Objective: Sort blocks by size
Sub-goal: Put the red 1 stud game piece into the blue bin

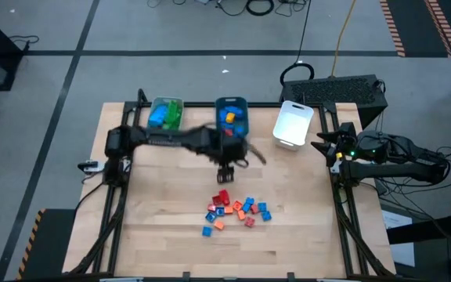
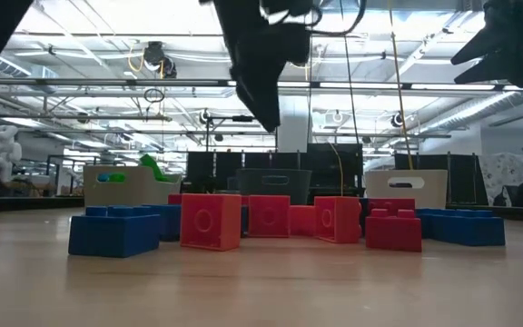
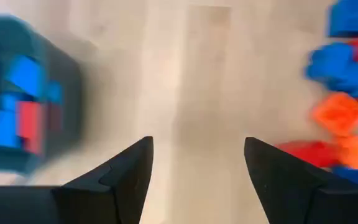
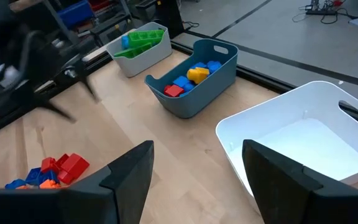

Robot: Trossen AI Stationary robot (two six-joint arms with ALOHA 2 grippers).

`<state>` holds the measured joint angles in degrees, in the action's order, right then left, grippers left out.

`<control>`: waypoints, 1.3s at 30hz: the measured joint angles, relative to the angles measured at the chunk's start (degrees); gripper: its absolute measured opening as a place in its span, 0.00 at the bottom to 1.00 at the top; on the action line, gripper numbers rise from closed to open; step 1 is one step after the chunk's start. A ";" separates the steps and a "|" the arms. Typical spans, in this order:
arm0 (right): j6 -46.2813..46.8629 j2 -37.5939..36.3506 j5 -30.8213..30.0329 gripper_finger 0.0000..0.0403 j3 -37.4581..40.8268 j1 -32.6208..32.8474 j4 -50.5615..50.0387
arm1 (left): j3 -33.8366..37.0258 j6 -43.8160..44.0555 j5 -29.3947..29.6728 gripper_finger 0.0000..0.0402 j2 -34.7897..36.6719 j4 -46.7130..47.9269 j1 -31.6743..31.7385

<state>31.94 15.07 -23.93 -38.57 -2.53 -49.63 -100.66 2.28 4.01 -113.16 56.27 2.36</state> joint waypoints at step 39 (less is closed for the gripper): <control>0.40 0.00 0.03 0.59 -0.01 0.01 0.00 | 13.40 -26.68 -0.76 0.63 -0.84 -11.79 -10.59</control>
<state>32.34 15.07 -23.90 -38.58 -2.52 -49.63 -87.26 -24.40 3.25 -113.99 44.48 -8.23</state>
